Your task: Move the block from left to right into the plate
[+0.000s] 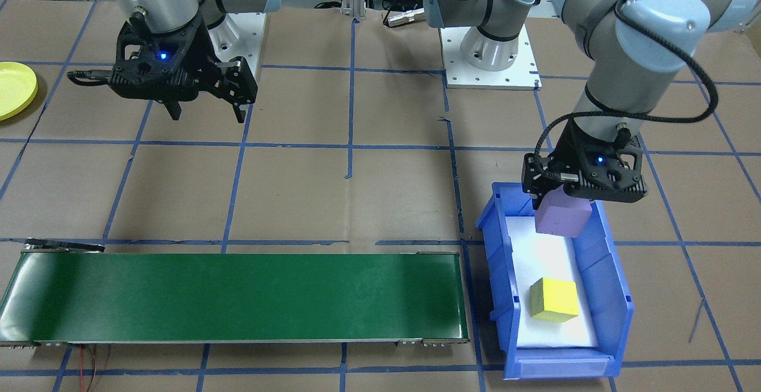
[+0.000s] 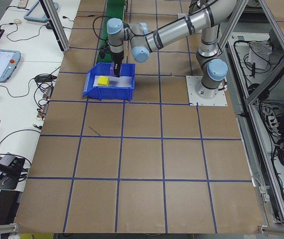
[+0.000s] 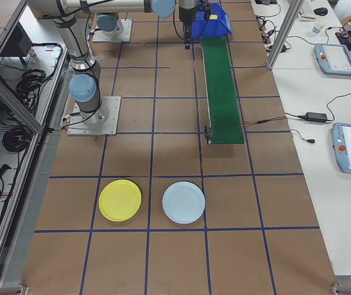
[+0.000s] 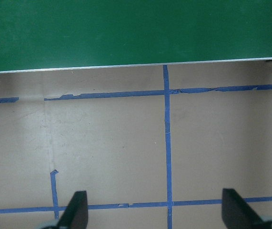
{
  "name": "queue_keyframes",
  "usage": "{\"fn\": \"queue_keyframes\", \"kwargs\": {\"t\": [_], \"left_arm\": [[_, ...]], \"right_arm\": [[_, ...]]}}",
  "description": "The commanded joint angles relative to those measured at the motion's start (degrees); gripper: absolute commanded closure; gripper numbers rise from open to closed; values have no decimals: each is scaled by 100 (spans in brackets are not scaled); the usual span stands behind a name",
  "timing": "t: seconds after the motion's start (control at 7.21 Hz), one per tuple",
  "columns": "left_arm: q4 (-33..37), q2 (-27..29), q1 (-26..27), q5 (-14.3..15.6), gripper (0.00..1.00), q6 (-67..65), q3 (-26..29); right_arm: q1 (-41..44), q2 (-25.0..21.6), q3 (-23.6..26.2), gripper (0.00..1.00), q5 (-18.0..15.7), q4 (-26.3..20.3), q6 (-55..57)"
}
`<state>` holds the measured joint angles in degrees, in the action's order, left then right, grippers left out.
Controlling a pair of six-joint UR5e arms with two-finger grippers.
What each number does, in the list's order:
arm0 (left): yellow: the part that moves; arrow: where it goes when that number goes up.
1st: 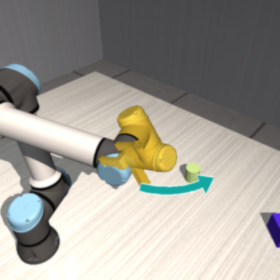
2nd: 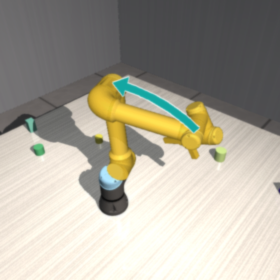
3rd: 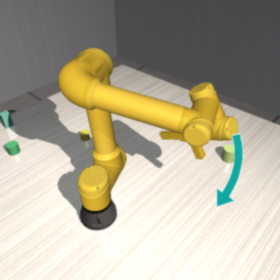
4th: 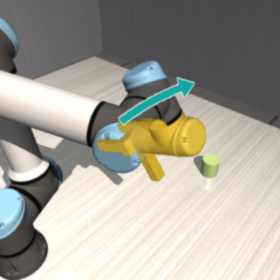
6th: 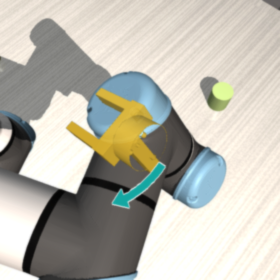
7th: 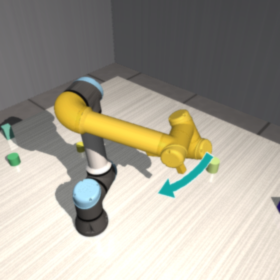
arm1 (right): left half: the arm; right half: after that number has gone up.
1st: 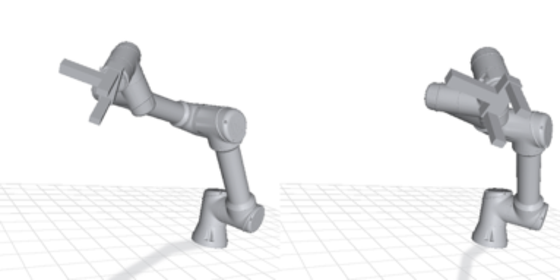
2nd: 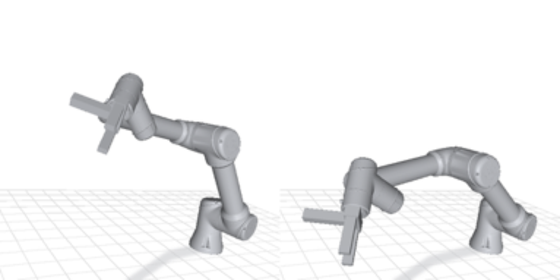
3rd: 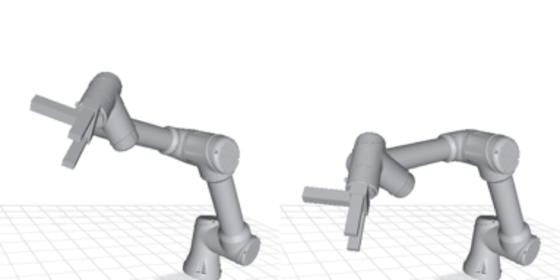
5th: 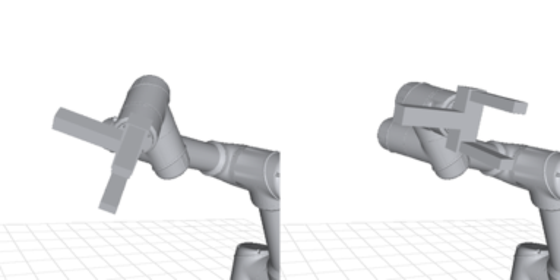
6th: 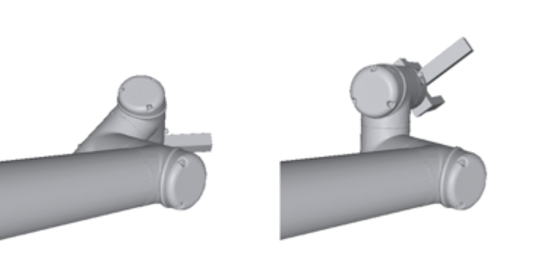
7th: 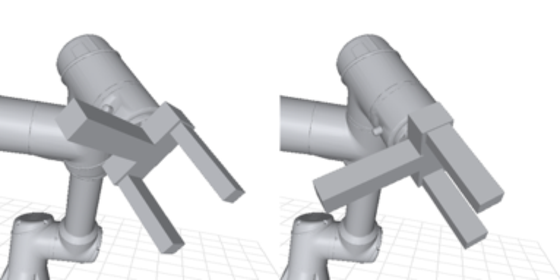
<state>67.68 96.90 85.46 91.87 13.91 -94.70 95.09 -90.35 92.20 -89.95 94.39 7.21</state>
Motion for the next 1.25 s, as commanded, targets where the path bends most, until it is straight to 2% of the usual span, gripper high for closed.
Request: {"fn": "queue_keyframes", "kwargs": {"t": [0.0, 0.14, 0.42, 0.55, 0.83, 0.97, 1.11], "left_arm": [[-35, 38, 592, -72, 72, -972, 145], [-322, 422, 760, -368, 72, -1222, 136], [-1349, 1327, 1154, -616, 72, -1259, 136], [-1467, 1627, 1305, -818, 72, -1347, 93], [-1817, 1919, 1368, -837, 72, -1347, 101], [-1898, 1955, 1359, -811, 69, -1321, 127], [-1916, 2043, 1359, -672, 3, -1338, 162]], "right_arm": [[-8, 0, 0, 0, 21, 9, 0], [1, 0, 0, 0, 30, 9, 0], [-8, 0, 0, 0, 4, 0, 0], [-8, 0, 0, 0, 13, 0, 0], [-8, 0, 0, 0, 30, 9, 0], [-17, 9, 0, 0, 22, 0, 0], [1, 0, 0, 0, 22, 0, 9]]}}
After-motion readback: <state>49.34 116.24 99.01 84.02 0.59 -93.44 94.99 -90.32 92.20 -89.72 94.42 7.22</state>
